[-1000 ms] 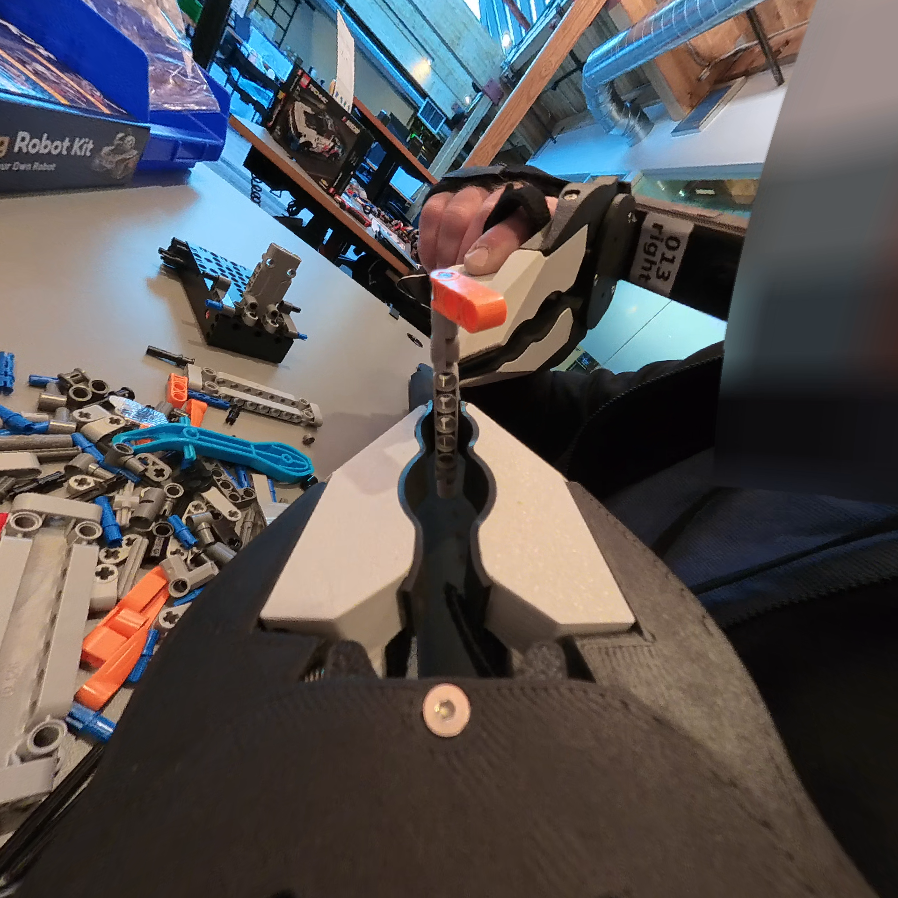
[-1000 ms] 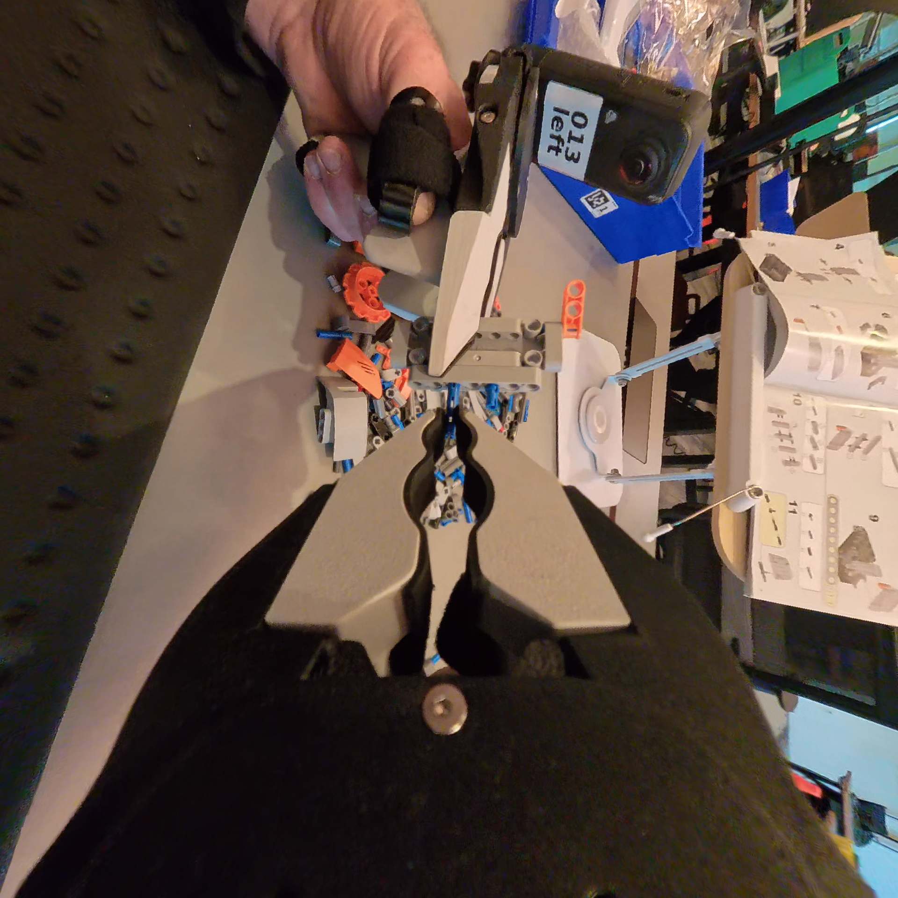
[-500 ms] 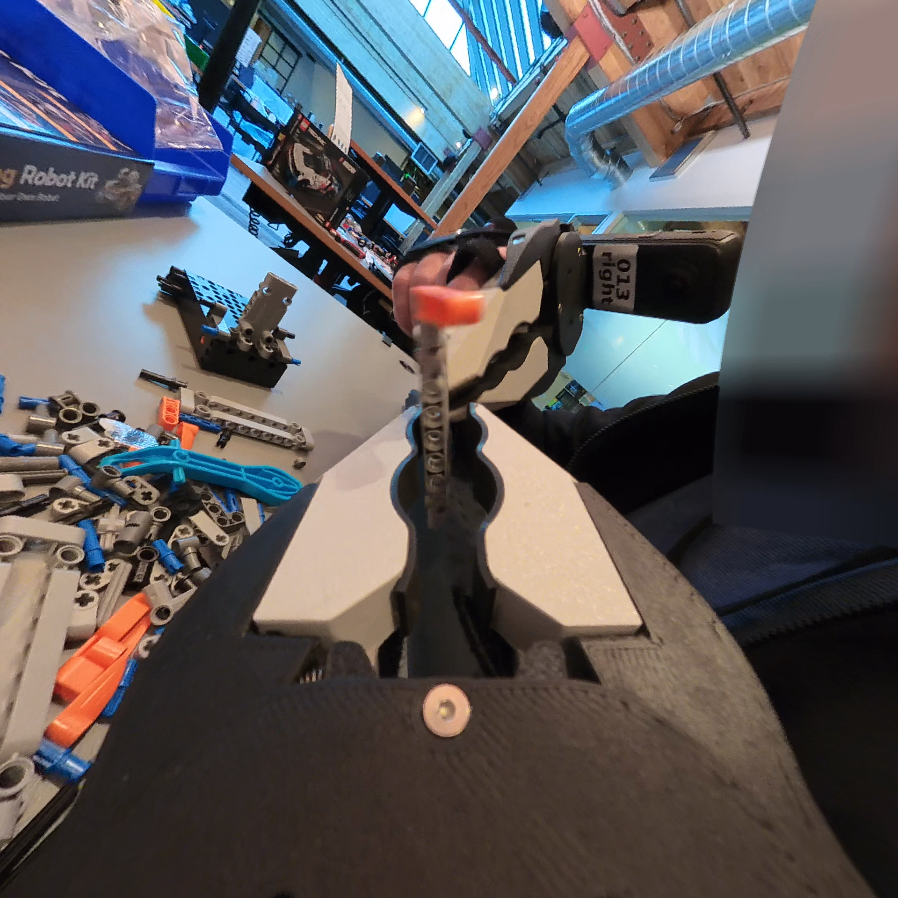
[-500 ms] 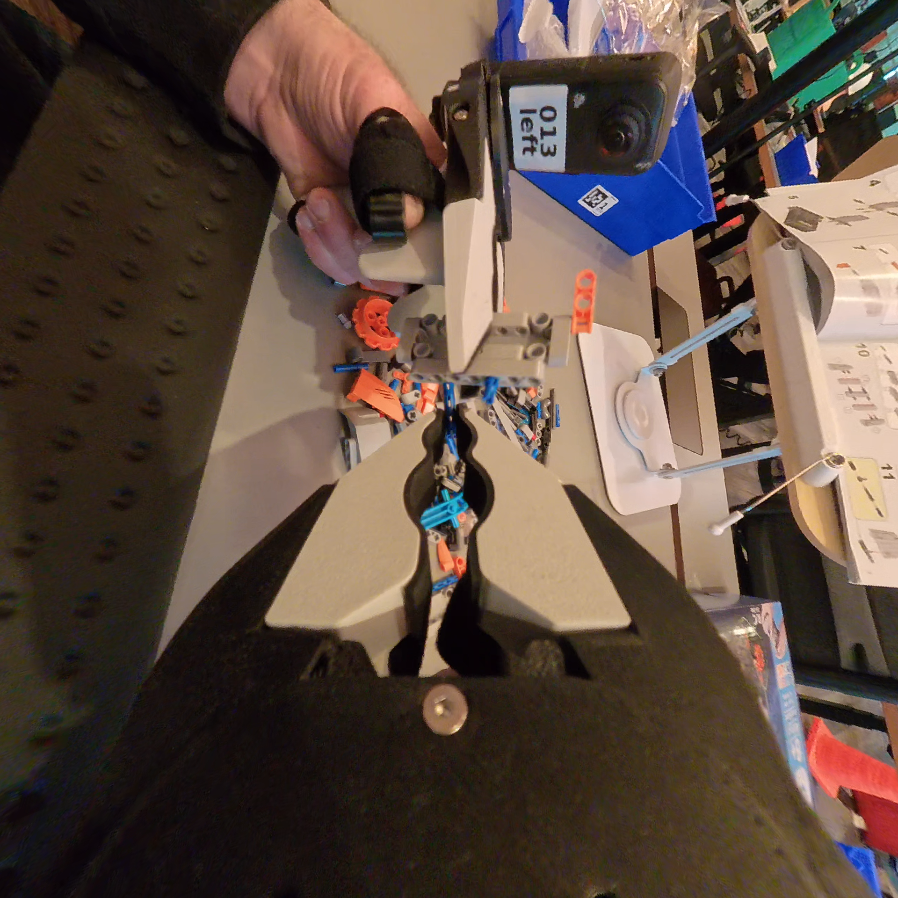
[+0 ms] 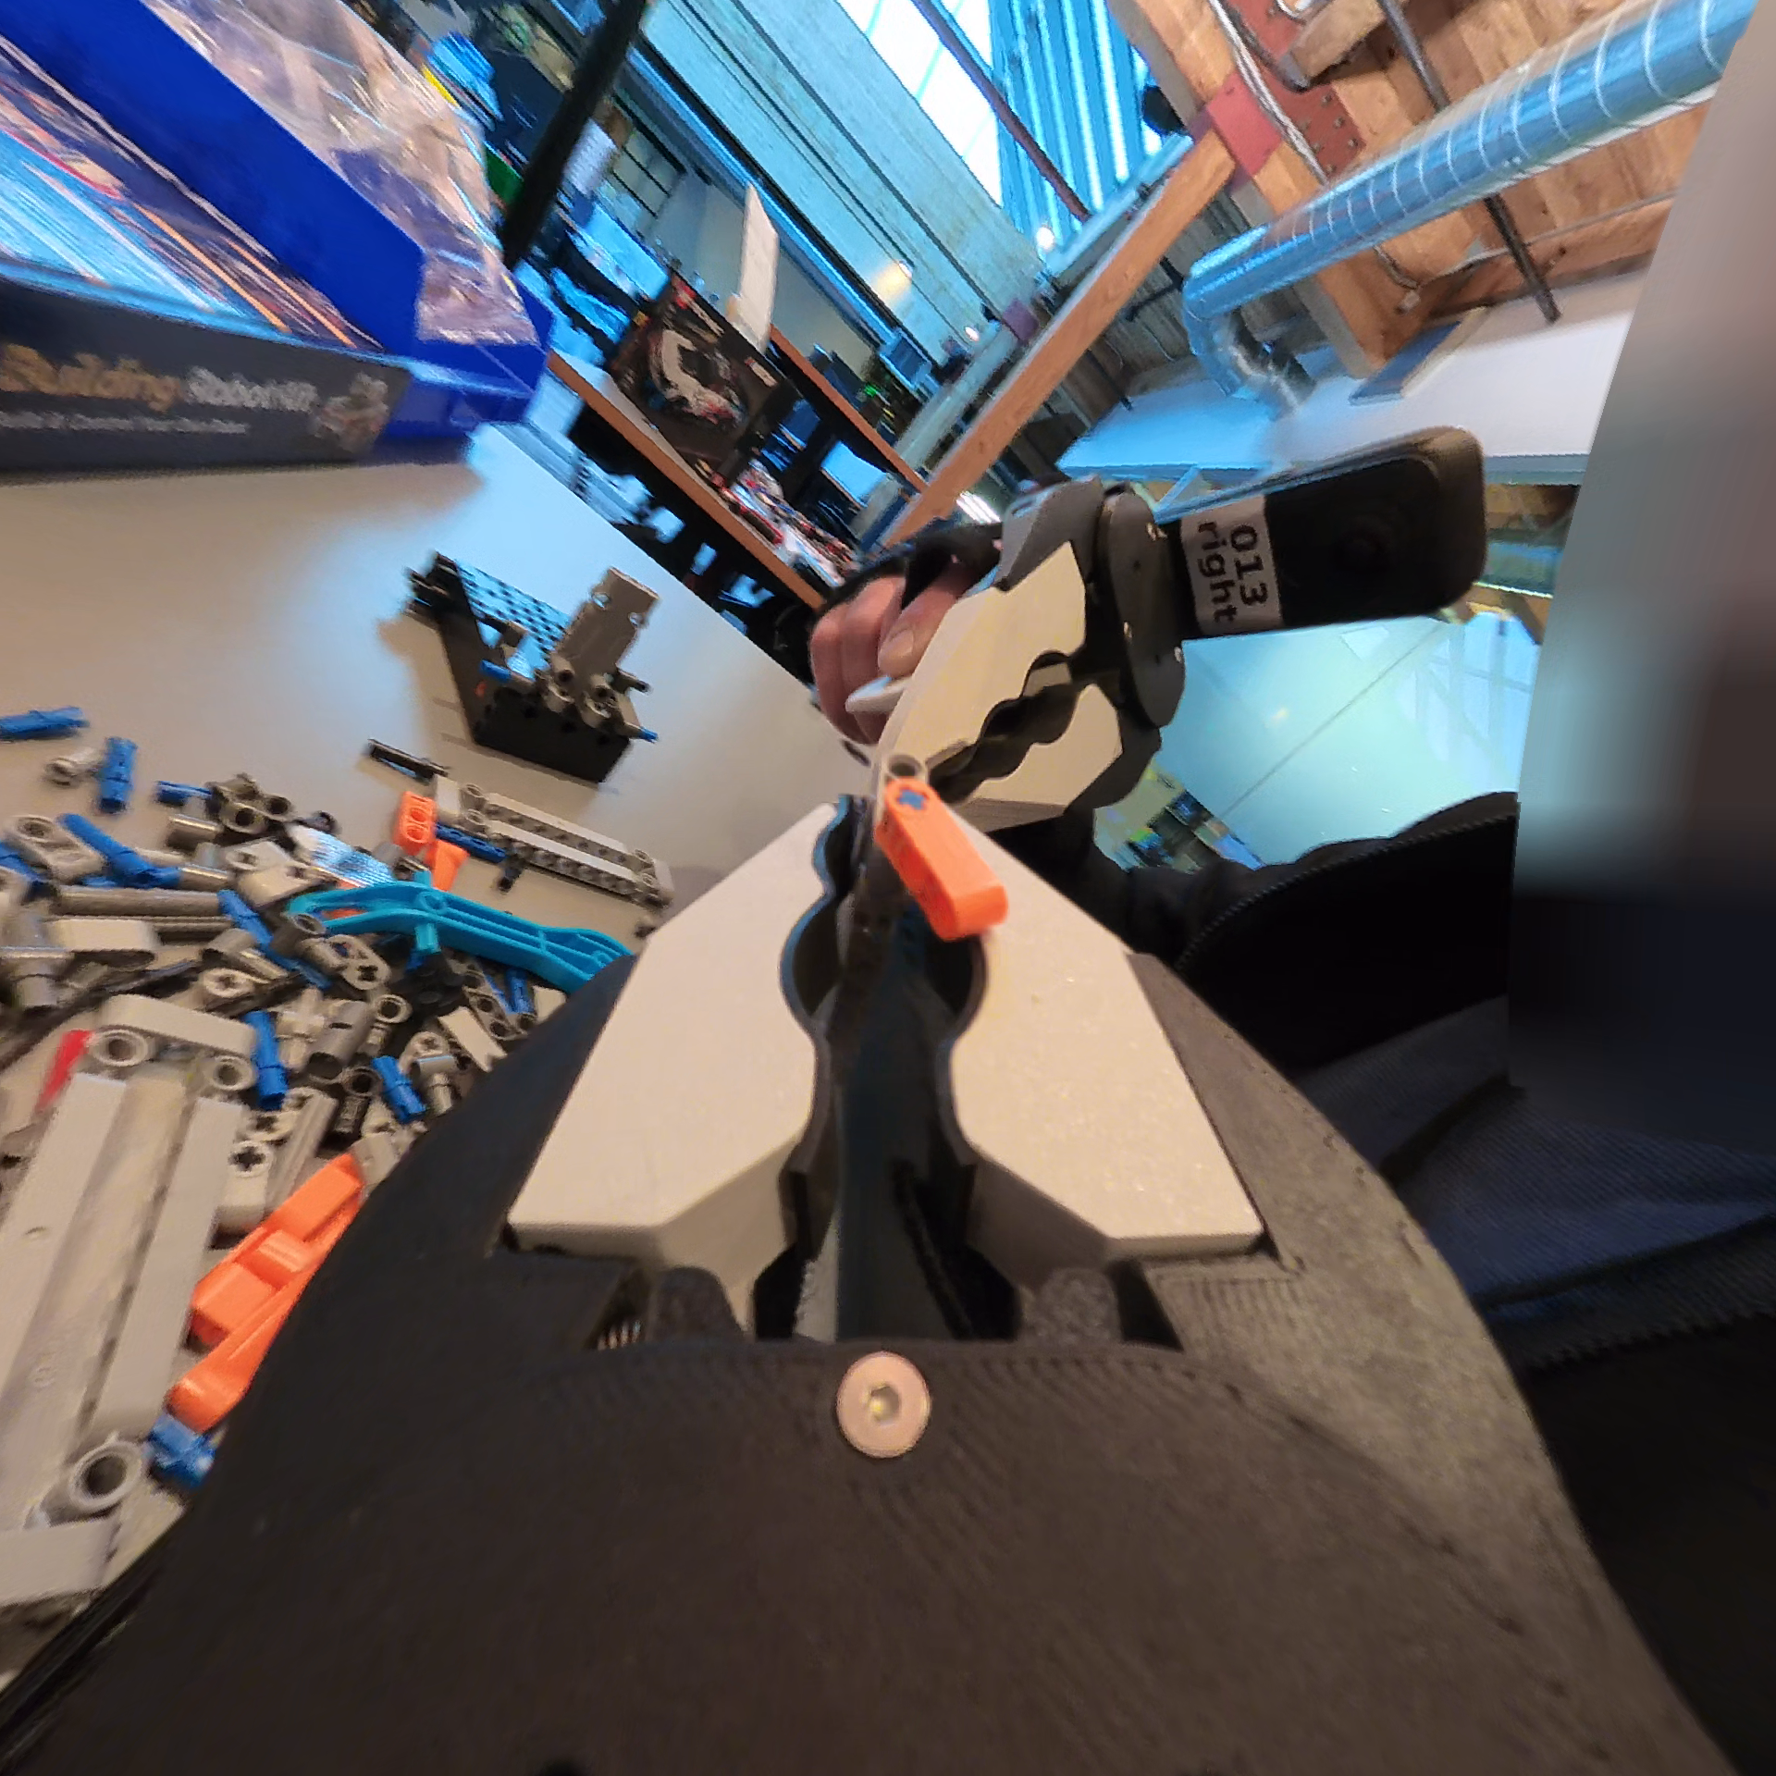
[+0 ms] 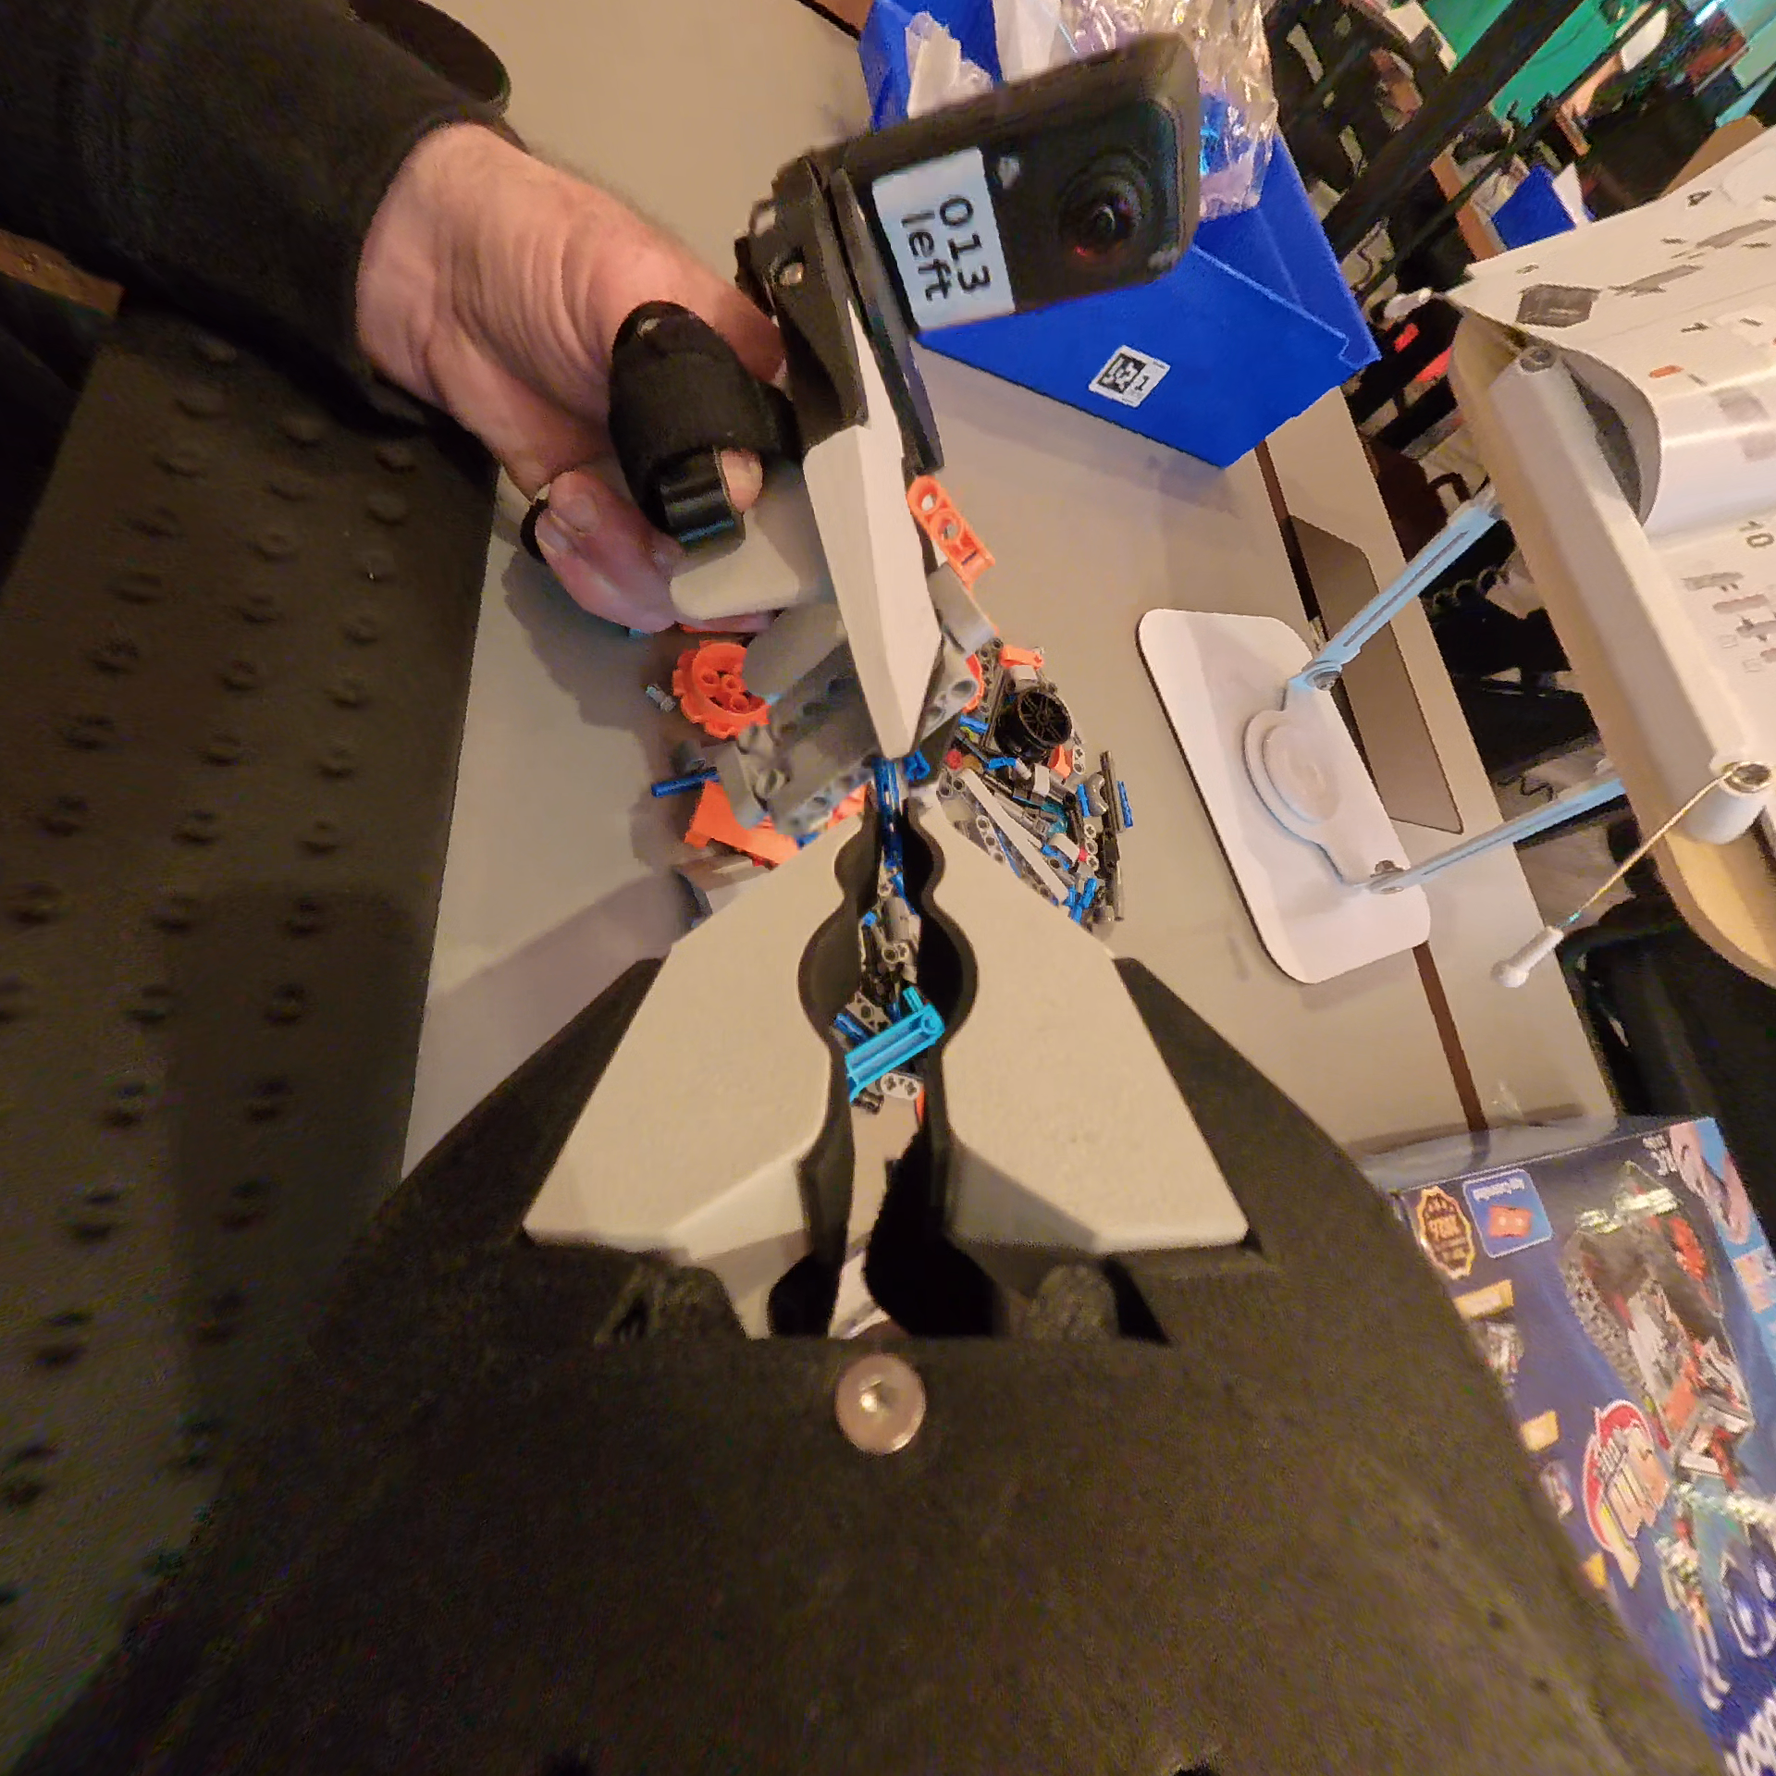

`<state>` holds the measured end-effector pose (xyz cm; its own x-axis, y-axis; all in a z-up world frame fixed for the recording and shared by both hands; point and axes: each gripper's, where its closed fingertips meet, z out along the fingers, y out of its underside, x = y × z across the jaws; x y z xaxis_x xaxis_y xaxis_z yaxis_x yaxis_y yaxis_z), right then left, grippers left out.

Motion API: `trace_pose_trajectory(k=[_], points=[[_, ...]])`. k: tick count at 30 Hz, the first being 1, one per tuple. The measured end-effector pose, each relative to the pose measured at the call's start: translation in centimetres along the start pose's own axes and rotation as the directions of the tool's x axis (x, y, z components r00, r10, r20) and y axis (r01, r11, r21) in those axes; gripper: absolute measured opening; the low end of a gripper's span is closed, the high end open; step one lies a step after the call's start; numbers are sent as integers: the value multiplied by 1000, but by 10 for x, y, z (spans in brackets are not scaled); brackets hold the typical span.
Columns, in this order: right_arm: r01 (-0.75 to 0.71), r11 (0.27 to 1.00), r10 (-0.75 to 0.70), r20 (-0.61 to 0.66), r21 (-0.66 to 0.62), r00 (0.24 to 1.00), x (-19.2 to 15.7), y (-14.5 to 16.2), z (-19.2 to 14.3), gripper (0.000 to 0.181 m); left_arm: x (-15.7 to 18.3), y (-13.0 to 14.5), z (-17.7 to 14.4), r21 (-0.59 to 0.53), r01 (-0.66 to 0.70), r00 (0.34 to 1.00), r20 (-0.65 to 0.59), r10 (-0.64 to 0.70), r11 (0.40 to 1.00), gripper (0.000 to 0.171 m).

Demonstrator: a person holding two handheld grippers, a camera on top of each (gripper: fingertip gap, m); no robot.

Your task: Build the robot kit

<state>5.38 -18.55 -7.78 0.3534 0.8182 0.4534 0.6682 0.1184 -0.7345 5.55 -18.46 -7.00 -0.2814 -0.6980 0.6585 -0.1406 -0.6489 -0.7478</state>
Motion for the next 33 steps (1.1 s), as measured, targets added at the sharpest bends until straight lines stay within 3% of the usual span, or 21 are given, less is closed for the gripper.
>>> trace_pose_trajectory(k=[14, 27, 33], points=[[-132, 988, 133, -12, 79, 991, 9, 0, -8, 2, 0, -1, 0, -5, -9, 1000, -2, 9, 1000, 9], [-108, 991, 110, -21, 78, 994, 3, -4, 0, 2, 1, 7, 5, -43, -59, 998, 14, 60, 997, 6], [-85, 990, 89, -31, 114, 996, 3, -10, -2, 3, 7, 1, 4, 0, -58, 998, -22, 58, 998, 7]])
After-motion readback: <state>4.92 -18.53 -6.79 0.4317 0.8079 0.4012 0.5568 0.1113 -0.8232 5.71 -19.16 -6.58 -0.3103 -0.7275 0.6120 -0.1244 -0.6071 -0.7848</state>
